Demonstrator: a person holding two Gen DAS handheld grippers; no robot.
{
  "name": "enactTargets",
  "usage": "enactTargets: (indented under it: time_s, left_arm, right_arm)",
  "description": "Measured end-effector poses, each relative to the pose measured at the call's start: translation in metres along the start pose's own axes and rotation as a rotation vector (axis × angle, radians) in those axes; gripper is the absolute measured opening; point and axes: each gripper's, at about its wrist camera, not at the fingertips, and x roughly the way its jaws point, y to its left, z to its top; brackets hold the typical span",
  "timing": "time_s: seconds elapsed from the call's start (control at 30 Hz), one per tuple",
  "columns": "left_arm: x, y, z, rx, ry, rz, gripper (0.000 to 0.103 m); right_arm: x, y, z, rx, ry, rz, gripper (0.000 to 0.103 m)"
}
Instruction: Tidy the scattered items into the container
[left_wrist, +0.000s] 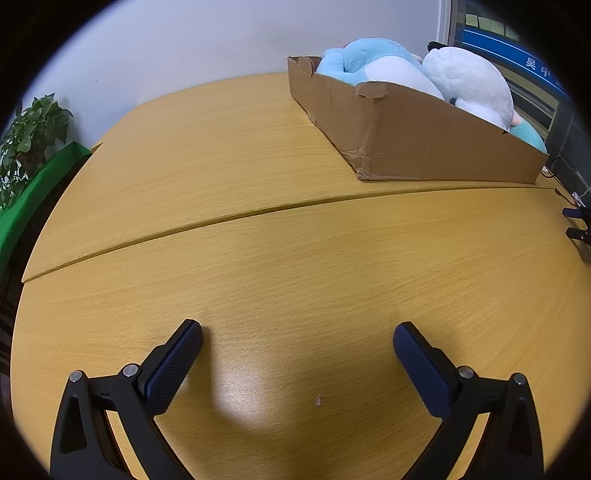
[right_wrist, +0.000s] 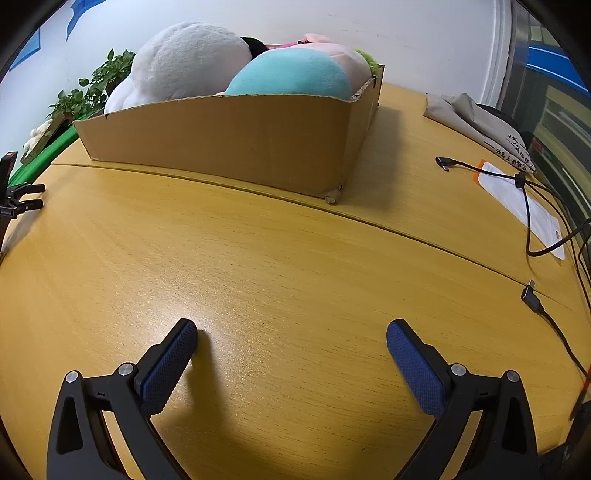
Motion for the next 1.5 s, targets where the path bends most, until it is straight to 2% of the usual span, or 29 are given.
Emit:
enactTargets:
  time_s: [1.5]
  left_arm:
    - [-0.0016,0.0022,0.0005,0.0,0.001,-0.001,0.103]
  right_arm:
    - [0.0,-0.0079,-0.0002,-0.007,-0.002,0.002,0.103]
